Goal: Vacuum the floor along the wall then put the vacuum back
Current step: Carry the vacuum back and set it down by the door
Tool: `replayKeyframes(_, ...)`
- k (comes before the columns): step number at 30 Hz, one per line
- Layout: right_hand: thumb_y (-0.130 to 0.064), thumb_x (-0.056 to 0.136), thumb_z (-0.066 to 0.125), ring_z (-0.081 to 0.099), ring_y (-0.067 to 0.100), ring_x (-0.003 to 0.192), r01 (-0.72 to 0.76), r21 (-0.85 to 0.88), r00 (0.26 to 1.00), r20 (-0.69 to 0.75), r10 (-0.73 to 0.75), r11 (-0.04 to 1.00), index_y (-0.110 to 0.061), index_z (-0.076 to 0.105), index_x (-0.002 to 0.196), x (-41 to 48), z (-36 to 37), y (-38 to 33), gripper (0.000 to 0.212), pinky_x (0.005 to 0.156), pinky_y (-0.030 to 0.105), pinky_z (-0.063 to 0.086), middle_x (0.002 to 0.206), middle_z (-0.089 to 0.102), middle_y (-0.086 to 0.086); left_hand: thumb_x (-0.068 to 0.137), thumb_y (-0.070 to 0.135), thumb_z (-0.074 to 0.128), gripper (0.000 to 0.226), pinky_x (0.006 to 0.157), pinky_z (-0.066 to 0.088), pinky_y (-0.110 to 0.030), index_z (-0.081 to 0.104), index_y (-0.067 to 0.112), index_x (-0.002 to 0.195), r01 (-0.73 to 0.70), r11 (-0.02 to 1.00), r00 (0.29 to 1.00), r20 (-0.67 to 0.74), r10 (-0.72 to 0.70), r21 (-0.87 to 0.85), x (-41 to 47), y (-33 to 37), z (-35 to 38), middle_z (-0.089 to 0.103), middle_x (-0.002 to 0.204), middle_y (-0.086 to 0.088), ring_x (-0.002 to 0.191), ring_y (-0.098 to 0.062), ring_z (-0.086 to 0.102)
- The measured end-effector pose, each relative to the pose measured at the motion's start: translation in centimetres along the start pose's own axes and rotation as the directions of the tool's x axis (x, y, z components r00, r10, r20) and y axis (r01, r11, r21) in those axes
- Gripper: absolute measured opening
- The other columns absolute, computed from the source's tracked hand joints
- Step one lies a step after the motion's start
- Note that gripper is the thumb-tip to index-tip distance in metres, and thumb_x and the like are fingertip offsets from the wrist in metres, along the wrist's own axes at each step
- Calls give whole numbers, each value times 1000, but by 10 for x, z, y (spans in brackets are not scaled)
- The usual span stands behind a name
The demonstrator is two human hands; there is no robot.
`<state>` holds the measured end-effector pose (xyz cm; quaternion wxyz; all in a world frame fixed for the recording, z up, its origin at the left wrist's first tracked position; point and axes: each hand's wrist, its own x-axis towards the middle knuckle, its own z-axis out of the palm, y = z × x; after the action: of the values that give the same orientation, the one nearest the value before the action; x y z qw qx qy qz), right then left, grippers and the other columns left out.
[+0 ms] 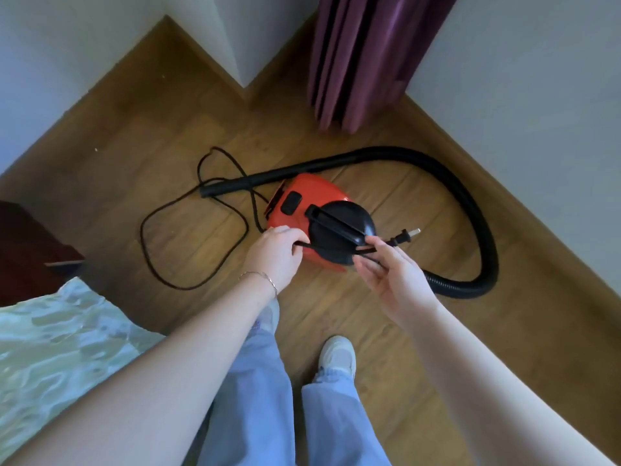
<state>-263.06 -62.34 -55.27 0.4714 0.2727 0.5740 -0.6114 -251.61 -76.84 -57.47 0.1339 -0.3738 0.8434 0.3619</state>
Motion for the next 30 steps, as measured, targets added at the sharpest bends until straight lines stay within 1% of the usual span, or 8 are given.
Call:
replayKeyframes(5, -5, 92, 58, 73, 16, 70, -63, 211, 994, -77, 81, 976, 4, 55, 115, 25, -6, 16, 25, 60, 20, 57, 87, 67, 17, 85, 18, 58, 18, 88, 42, -29, 65, 16, 101, -89, 994, 994, 66, 84, 67, 26, 0, 5, 61, 103, -3, 102, -22, 54)
replayKeyframes(8, -6, 93, 57, 72, 18, 70, -84, 301, 986, -115, 124, 950, 2, 53, 110, 38, -3, 19, 19, 57, 20, 57, 88, 69, 16, 85, 29, 63, 21, 88, 37, -25, 64, 17, 102, -142, 987, 987, 91, 134, 80, 41, 3, 0, 58, 99, 1, 99, -20, 52)
replayKeyframes(12, -9, 93, 59, 73, 19, 74, -104, 374, 980, -119, 159, 921, 3, 58, 109, 54, 5, 23, 20, 60, 22, 58, 87, 71, 16, 86, 27, 62, 19, 88, 37, -29, 64, 15, 99, -180, 977, 982, 81, 172, 116, 69, 3, -5, 59, 98, -4, 99, -25, 51)
replayKeyframes(15, -12, 93, 60, 70, 19, 77, -126, 372, 970, -149, 193, 920, 2, 59, 103, 65, 12, 29, 17, 61, 22, 59, 85, 70, 14, 86, 29, 61, 18, 90, 42, -35, 65, 15, 98, -197, 969, 977, 117, 181, 150, 91, -1, -3, 60, 100, -7, 102, -27, 50)
replayKeyframes(18, -13, 94, 59, 67, 19, 73, -131, 366, 951, -216, 220, 921, 1, 58, 100, 77, 21, 38, 16, 58, 21, 58, 84, 67, 14, 87, 28, 61, 18, 96, 39, -35, 66, 15, 97, -239, 953, 965, 152, 212, 187, 109, -6, 0, 60, 101, -8, 104, -29, 49)
replayKeyframes(23, -17, 94, 59, 66, 18, 68, -51, 347, 922, -344, 177, 937, 3, 53, 109, 94, 33, 50, 26, 58, 21, 59, 81, 65, 15, 85, 28, 63, 17, 89, 41, -32, 66, 14, 95, -271, 947, 950, 209, 233, 175, 130, -17, 4, 60, 100, -7, 101, -26, 52)
replayKeyframes(27, -22, 95, 57, 63, 17, 60, 14, 257, 883, -457, 109, 966, -3, 54, 92, 104, 40, 63, 20, 52, 21, 56, 73, 64, 13, 85, 29, 62, 17, 81, 42, -30, 65, 15, 96, -287, 941, 933, 274, 232, 181, 140, -21, 11, 60, 101, -6, 97, -24, 55)
replayKeyframes(30, -26, 96, 55, 63, 19, 59, 10, 242, 875, -472, 109, 970, -6, 53, 86, 108, 47, 71, 23, 49, 21, 55, 72, 63, 13, 85, 28, 63, 15, 82, 46, -32, 64, 15, 92, -296, 936, 920, 318, 227, 188, 142, -21, 19, 58, 102, -4, 92, -24, 57)
